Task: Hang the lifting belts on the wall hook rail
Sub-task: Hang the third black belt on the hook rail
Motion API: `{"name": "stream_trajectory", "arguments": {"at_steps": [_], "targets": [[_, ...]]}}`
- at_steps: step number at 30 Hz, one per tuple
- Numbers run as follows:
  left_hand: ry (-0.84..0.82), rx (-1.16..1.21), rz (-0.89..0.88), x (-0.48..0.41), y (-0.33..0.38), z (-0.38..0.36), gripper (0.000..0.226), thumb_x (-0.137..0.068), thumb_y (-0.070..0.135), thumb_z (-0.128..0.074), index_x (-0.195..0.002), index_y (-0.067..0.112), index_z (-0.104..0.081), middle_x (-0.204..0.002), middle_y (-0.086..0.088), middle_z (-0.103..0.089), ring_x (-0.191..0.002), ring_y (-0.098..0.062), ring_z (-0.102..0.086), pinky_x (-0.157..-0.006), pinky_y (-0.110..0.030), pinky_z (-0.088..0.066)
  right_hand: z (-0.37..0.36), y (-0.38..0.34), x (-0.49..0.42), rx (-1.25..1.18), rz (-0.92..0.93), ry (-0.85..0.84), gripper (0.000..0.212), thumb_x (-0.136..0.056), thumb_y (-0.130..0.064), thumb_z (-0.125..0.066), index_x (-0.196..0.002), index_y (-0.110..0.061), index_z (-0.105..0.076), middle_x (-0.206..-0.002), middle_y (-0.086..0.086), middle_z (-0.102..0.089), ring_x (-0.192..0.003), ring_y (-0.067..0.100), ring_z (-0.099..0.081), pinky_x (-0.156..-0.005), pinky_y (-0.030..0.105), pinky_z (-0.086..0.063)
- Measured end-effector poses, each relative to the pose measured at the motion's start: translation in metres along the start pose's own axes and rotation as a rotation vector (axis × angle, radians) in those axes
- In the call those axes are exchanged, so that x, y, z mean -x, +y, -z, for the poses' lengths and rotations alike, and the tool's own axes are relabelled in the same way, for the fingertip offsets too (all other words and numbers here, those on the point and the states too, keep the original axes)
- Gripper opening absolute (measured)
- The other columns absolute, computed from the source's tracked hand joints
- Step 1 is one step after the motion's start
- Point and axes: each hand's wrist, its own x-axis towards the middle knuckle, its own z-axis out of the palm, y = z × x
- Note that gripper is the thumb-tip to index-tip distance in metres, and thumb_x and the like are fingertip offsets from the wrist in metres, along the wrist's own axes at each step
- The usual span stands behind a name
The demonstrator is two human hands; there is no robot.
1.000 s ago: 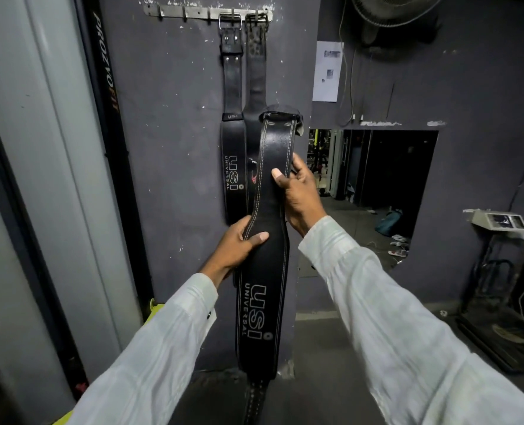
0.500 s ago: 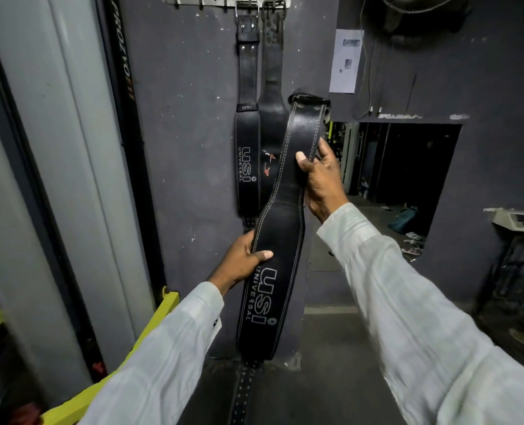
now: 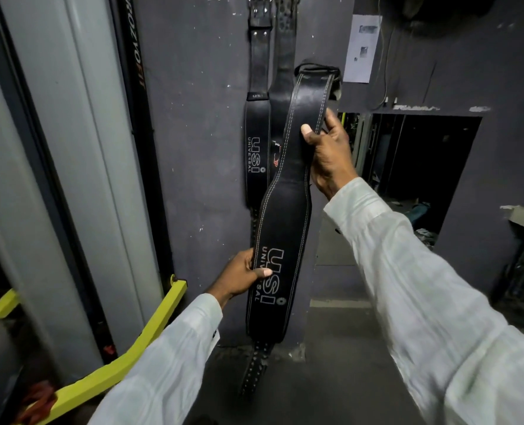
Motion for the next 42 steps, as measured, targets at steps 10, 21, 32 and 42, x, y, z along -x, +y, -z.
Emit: {"name": "stream_trajectory", "arguments": {"at_steps": [10, 21, 32, 42], "targets": [[0.264, 0.337, -0.149, -0.023, 0.087, 0.013, 0.029, -0.102, 0.036, -0.046, -0.114, 0.019, -0.066, -0.111, -0.002, -0.070, -0.100, -0.012, -0.065, -0.089, -0.029, -0.052, 0.013, 0.032, 0.024, 0.001, -0.109, -0.075, 0.048, -0.092, 0.015, -0.047, -0.134, -0.007, -0.051, -0.105, 0.004, -0.072, -0.094, 0.016, -0.068, -0.093, 0.033, -0.054], [0.462, 0.196, -0.073, -0.070, 0.132, 0.037, 0.011, -0.077, 0.021, -0.067, -0.075, 0.011, -0.063, -0.061, 0.001, -0.048, -0.058, -0.014, -0.038, -0.059, -0.026, -0.034, 0.051, 0.055, 0.044, 0.171, -0.447, -0.211, 0.040, -0.085, 0.001, -0.062, -0.124, -0.009, -0.059, -0.107, 0.013, -0.066, -0.085, 0.018, -0.065, -0.075, 0.031, -0.055], [0.130, 0.405, -0.068, -0.053, 0.127, 0.026, 0.041, -0.089, -0.009, -0.039, -0.113, 0.008, -0.068, -0.081, 0.001, -0.074, -0.071, -0.010, -0.062, -0.084, -0.034, -0.047, 0.066, 0.047, 0.030, 0.558, -0.257, -0.170, 0.017, -0.095, -0.015, -0.061, -0.112, -0.018, -0.061, -0.091, 0.011, -0.061, -0.084, 0.026, -0.057, -0.069, 0.041, -0.047], [0.426, 0.401, -0.168, -0.072, 0.133, 0.006, 0.027, -0.092, -0.002, -0.059, -0.114, 0.013, -0.061, -0.108, -0.011, -0.073, -0.098, -0.023, -0.069, -0.079, -0.031, -0.059, 0.076, 0.042, 0.020, 0.637, -0.326, -0.301, 0.055, -0.084, 0.009, -0.066, -0.123, -0.023, -0.046, -0.100, 0.004, -0.063, -0.096, 0.024, -0.067, -0.088, 0.056, -0.057]]}}
